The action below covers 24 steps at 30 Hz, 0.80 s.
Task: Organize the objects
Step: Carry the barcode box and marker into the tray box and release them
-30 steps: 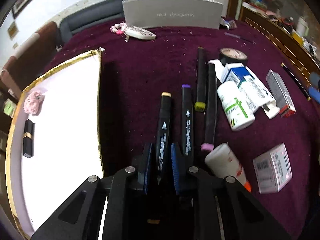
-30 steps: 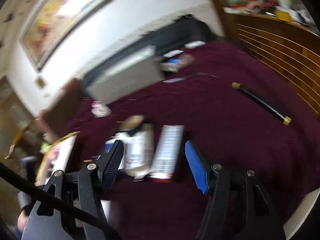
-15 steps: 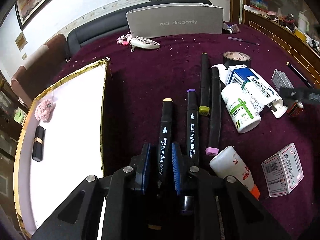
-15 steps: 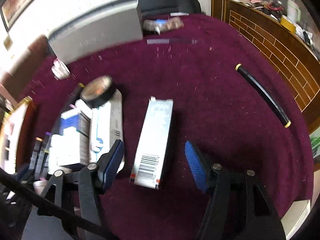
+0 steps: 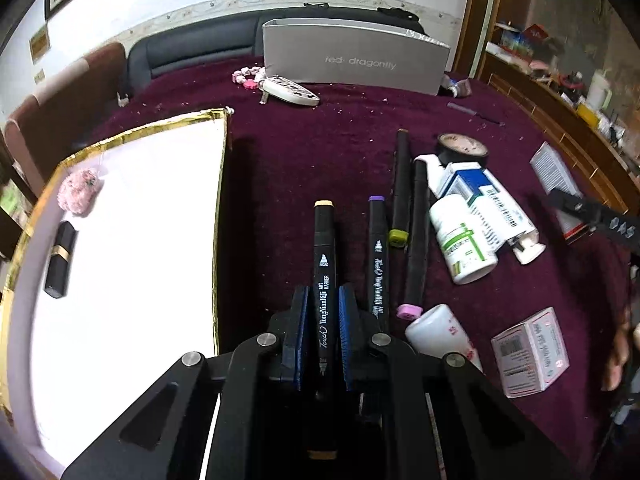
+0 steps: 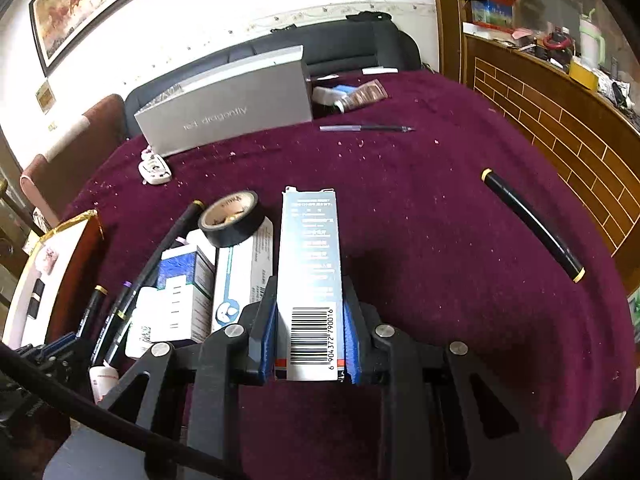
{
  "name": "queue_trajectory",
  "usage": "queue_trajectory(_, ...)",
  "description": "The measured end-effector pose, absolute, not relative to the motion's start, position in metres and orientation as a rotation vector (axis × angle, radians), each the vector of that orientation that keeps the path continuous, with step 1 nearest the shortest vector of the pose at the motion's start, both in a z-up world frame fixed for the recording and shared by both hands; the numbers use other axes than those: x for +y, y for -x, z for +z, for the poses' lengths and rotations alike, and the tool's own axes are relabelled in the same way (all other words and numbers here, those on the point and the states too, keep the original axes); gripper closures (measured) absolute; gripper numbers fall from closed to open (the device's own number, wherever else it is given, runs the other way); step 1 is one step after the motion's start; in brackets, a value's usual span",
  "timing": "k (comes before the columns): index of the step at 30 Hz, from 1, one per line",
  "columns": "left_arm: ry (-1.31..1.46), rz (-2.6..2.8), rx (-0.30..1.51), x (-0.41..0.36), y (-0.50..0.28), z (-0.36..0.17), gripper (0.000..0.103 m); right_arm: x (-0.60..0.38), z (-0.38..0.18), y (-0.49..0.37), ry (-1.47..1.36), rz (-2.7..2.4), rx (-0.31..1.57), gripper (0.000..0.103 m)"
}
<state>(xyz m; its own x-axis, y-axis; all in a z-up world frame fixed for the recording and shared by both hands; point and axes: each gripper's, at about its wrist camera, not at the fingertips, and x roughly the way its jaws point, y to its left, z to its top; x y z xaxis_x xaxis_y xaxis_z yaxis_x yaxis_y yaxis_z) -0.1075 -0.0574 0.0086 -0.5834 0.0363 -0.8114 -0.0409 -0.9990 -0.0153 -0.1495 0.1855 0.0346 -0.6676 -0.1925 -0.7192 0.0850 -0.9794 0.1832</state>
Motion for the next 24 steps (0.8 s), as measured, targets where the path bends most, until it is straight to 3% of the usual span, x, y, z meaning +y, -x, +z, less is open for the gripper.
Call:
queue_trajectory(6, 1.404, 2.735, -0.061, -0.062, 0.108, 0.010, 0.092, 0.187, 0.033, 0.154, -1.202, -2.692, -0.248, 0.079)
queue_trajectory(9, 1.396, 2.744, -0.078, -0.064, 0.107, 0.012, 0.097, 0.184, 0.036, 0.155, -1.171, -2.689, -0.258, 0.079)
queue_trajectory(14, 1.441, 2.749, 0.070, -0.049, 0.108, 0.013, 0.096, 0.183, 0.045, 0.150, -1.120, -2.689, -0.267, 0.079)
queue_trajectory(18, 1.521, 2.771, 0.187, -0.041, 0.113, 0.002, 0.083, 0.183, 0.045, 0.151, -1.122, -2.675, -0.272, 0.079)
queue_trajectory(24, 1.500, 2.816, 0.232, -0.037, 0.114, -0.002, 0.091, 0.177, 0.049, 0.145, -1.088, -2.653, -0.270, 0.079)
